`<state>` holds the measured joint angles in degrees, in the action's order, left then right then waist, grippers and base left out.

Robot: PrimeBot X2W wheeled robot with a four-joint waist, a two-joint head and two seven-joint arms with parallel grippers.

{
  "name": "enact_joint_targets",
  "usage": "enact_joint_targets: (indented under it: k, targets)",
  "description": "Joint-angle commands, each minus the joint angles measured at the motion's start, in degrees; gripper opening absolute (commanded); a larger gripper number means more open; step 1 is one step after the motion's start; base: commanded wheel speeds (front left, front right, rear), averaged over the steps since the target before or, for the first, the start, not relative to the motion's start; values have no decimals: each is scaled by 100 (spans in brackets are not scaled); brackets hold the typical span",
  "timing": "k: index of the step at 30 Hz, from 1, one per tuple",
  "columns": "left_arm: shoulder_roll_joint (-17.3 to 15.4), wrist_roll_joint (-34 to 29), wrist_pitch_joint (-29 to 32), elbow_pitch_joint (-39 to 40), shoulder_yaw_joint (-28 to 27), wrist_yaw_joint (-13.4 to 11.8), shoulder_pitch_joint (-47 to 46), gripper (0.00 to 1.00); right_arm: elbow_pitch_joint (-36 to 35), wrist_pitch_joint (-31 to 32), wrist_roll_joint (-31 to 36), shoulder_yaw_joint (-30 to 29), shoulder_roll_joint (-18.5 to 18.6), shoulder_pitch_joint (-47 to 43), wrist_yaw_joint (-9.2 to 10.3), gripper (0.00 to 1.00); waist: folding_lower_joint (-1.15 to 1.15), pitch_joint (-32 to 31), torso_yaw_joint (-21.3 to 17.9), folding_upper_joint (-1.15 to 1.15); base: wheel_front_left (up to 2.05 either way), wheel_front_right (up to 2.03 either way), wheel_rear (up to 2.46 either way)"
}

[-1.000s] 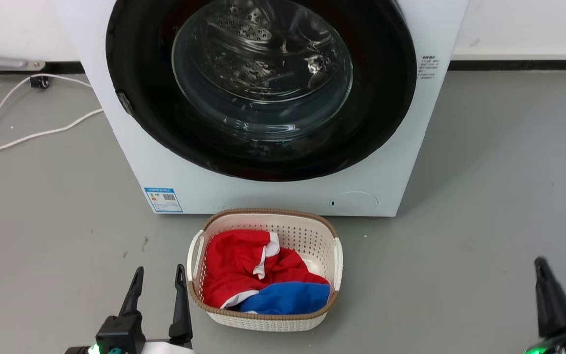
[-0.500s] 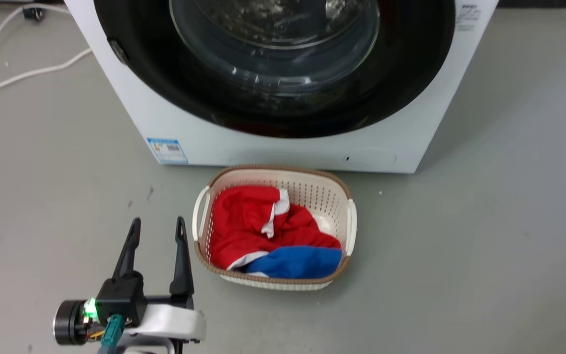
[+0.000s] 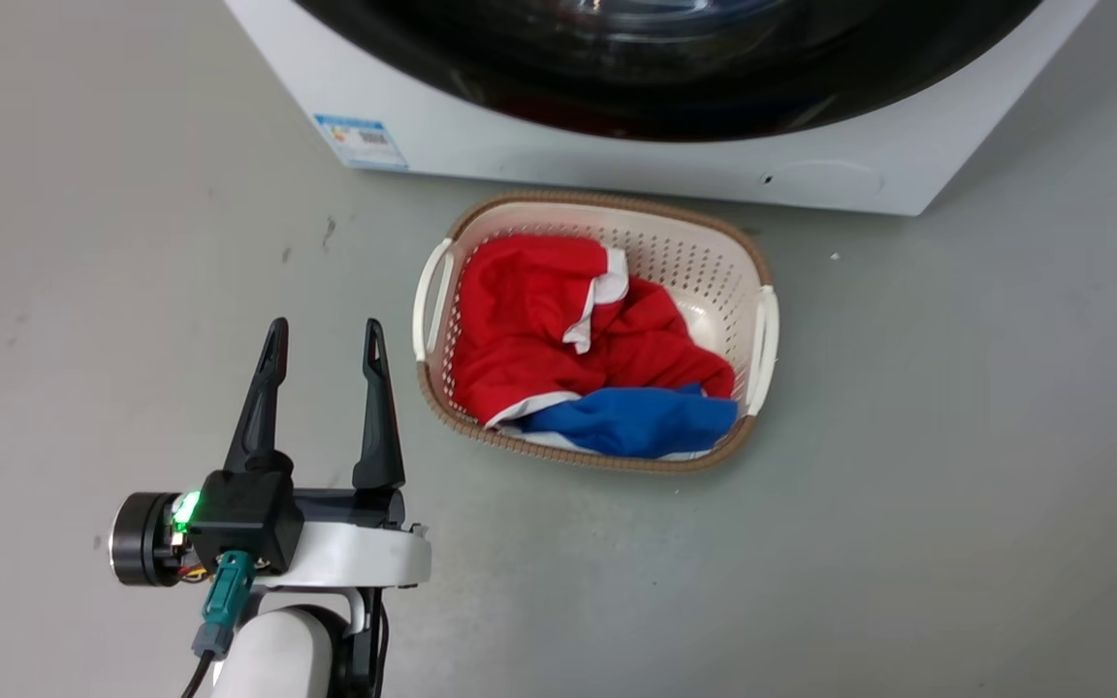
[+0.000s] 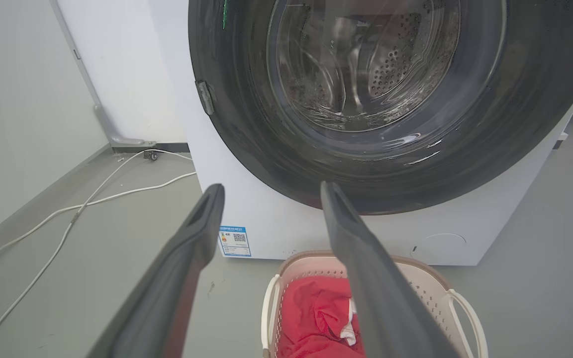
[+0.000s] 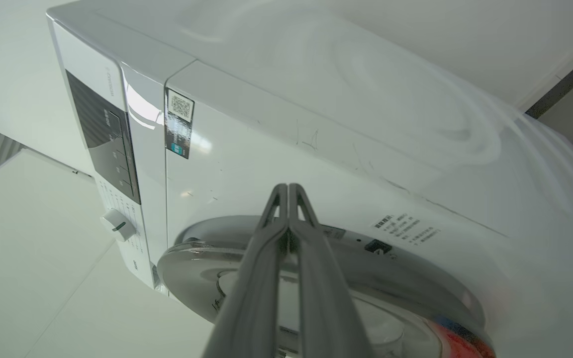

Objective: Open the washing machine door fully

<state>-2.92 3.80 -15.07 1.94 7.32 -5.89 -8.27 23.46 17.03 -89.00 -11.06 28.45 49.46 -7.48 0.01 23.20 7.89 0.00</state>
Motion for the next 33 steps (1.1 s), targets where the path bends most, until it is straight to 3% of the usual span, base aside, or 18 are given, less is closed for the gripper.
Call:
enact_joint_targets:
  k: [1, 10, 17, 25, 33]
  targets:
    - [2, 37, -16, 40, 41, -40, -97, 100, 134, 98, 131, 143, 103, 273, -2, 0, -1, 247, 186, 0, 0, 0, 0]
    - [3, 207, -16, 102, 205, -196, -236, 100, 831, 648, 794, 903, 283, 1475, -2, 0, -1, 678, 453, 0, 0, 0, 0]
    - [2, 274, -16, 124, 242, -259, -297, 100, 960, 940, 1117, 1260, 89, 1889, -2, 0, -1, 829, 539, 0, 0, 0, 0]
    - [2, 285, -16, 72, 217, -285, -269, 100, 766, 1225, 1137, 1411, -53, 1500, -3, 0, -1, 739, 536, 0, 0, 0, 0]
    - [1, 183, -16, 50, 67, -244, -93, 100, 84, 1456, 1001, 1533, -135, 571, -9, 0, -1, 379, 359, 0, 0, 0, 0]
